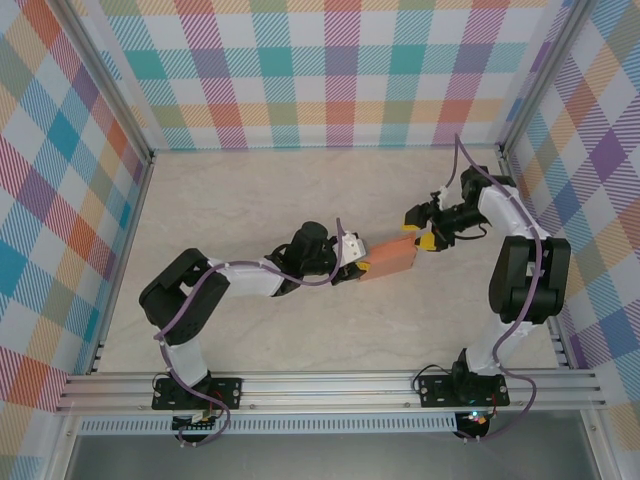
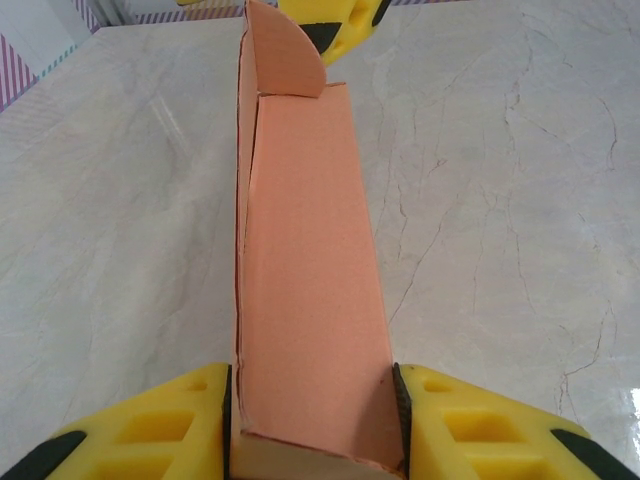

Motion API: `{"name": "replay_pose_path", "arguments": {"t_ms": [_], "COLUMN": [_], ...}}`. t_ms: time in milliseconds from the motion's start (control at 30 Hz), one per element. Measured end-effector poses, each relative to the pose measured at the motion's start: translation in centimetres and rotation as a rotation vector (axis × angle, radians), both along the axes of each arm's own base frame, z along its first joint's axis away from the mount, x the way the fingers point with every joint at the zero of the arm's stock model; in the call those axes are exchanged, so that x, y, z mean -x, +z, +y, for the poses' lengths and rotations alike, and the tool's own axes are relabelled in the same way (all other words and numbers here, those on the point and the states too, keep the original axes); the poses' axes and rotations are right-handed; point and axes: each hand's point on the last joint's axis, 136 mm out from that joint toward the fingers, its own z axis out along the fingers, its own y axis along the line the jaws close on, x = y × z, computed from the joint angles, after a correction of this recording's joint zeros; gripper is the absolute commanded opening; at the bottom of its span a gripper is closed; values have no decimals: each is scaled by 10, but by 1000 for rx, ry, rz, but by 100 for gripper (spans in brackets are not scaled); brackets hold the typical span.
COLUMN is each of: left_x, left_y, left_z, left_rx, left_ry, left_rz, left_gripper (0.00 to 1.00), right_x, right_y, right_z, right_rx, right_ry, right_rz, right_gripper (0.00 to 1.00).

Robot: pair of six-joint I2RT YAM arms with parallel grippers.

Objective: Fold the paper box

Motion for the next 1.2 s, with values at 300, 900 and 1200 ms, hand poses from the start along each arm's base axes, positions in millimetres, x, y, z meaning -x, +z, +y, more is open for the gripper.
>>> {"name": "replay_pose_path", "arguments": {"t_ms": [300, 900, 1200], "left_x": [-1, -1, -1], "left_y": [0, -1, -1], "left_z": [-2, -3, -3], "left_rx": [2, -8, -8], "left_ry": [-6, -12, -12], "left_rz": [1, 4, 4], "left_gripper": [32, 32, 32], "right_x": [9, 7, 1], "right_y": [-12, 24, 34], "right_z": [-12, -34, -60], "right_rx": [127, 258, 158], "right_ry": [11, -422, -718], "right_rz": [28, 85, 113], "right_gripper": [62, 69, 63]}}
